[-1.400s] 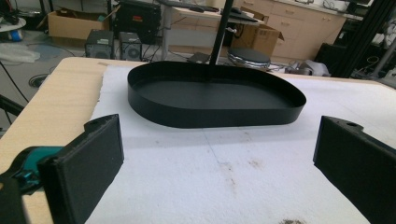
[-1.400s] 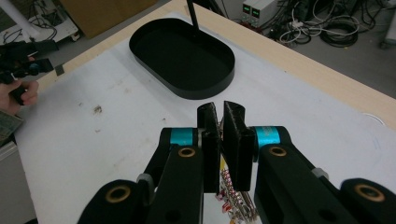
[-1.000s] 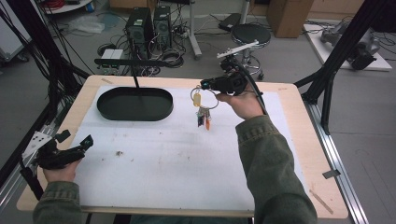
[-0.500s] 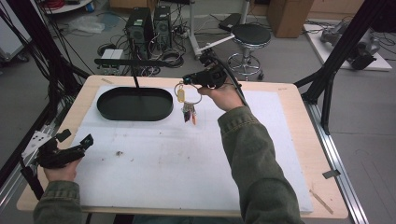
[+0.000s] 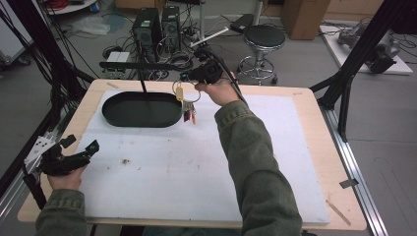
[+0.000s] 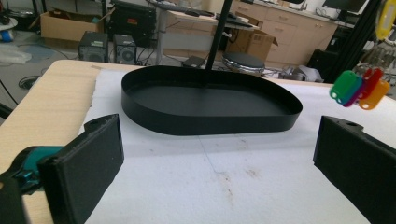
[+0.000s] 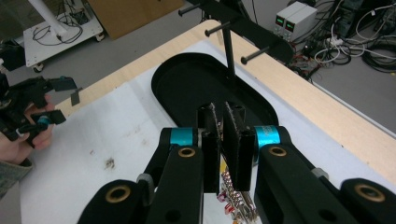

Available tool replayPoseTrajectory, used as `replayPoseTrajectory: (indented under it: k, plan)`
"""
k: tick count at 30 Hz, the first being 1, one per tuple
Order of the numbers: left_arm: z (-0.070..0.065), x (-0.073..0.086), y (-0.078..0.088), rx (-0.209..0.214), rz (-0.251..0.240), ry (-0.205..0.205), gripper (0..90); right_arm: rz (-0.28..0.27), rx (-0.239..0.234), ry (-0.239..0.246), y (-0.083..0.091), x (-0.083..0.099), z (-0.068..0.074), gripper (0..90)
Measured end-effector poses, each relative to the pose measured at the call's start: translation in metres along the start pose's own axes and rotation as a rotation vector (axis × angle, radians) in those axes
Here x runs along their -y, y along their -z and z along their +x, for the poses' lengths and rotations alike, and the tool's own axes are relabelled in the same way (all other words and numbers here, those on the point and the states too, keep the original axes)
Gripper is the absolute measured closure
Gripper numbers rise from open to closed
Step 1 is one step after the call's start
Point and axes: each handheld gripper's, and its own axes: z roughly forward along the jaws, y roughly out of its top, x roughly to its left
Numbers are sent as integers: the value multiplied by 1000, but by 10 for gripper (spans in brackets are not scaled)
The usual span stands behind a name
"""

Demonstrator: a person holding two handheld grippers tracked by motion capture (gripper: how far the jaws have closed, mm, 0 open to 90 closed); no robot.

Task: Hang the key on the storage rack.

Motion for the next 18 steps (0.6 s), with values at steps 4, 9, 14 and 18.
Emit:
replayPoseTrajectory:
  k: [4,9,14,18]
  plan:
    - [0,0,0,-1,0,-1,22,-5,-5,4,-9,-10,-1,857]
    - [0,0,1,-4,-1,0,22,-4,-2,5,-17,-15,-2,857]
    - [1,0,-1,-2,-1,5,22,8,13,26,-24,-24,-1,858]
    - [1,0,-1,-3,-1,6,21,13,6,24,-30,-34,-3,876]
